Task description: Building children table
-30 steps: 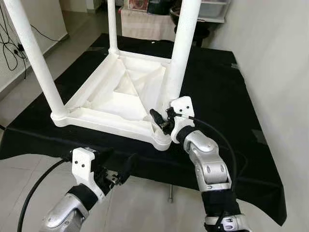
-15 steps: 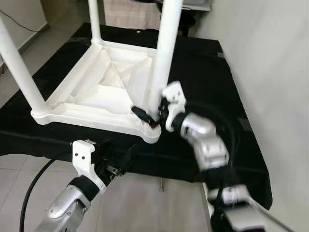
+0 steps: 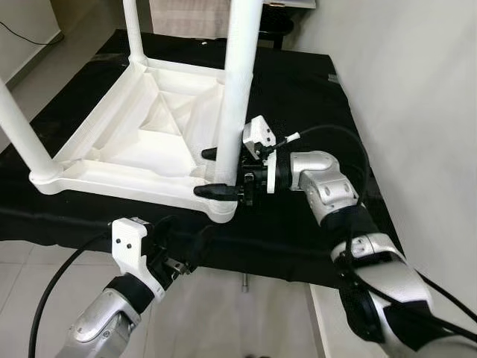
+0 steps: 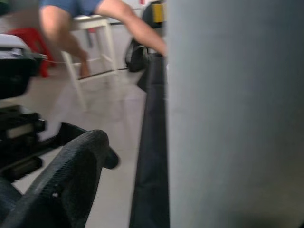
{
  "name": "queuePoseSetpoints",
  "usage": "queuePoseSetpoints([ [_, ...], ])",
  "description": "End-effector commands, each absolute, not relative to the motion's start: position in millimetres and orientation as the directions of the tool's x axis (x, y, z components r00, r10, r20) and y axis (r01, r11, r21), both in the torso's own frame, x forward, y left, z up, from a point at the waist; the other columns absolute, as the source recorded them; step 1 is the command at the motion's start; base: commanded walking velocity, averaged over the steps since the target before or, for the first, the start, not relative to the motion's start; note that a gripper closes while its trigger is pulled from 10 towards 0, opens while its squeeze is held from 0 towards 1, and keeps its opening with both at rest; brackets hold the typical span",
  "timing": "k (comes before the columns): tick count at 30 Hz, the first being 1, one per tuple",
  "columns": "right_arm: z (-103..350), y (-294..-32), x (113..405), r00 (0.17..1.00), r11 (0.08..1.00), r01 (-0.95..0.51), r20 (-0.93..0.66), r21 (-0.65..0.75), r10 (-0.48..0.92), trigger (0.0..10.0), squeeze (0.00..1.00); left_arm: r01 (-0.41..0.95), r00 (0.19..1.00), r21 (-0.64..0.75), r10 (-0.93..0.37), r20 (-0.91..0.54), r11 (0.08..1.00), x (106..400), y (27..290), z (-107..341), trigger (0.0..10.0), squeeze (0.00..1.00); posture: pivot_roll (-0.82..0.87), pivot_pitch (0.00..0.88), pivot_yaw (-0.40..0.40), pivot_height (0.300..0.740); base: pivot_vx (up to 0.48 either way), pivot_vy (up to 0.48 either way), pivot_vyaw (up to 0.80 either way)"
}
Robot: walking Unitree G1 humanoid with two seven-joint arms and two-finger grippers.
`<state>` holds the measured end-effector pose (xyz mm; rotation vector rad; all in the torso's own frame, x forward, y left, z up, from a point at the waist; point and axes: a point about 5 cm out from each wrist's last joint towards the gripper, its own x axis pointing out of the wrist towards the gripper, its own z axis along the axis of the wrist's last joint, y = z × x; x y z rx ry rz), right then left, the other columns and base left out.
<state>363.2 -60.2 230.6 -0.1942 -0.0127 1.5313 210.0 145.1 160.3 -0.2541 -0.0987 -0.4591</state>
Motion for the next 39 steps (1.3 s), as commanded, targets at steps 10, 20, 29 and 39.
queuePoseSetpoints([
  [10, 226, -54, 362, -0.050, -0.060, -0.993, -0.101, -0.101, 0.994, 0.0, 0.00, 0.448, 0.894, -0.223, -0.427, 0.134, 0.866, 206, 143, 159, 10.0, 0.00, 0.02, 0.191, -0.122, 0.740, 0.000, 0.000, 0.00],
  [20, 199, -76, 373, 0.541, 0.535, -0.837, -0.028, -0.118, 0.841, 0.0, 0.00, 0.443, 0.896, -0.221, -0.421, 0.139, 0.869, 210, 145, 159, 10.0, 0.00, -0.01, 0.180, -0.127, 0.740, 0.000, 0.000, 0.00],
  [29, 165, -90, 330, 0.903, 0.903, -0.424, -0.116, -0.074, 0.414, 0.0, 0.00, 0.440, 0.897, -0.213, -0.420, 0.134, 0.872, 215, 150, 156, 10.0, 0.00, -0.03, 0.144, -0.106, 0.740, 0.000, 0.000, 0.00],
  [39, 165, -76, 338, 0.861, 0.863, -0.501, -0.138, -0.071, 0.489, 10.0, 0.00, 0.424, 0.905, -0.203, -0.404, 0.134, 0.883, 216, 152, 155, 10.0, 0.00, 0.00, 0.142, -0.113, 0.740, 0.000, 0.000, 0.00],
])
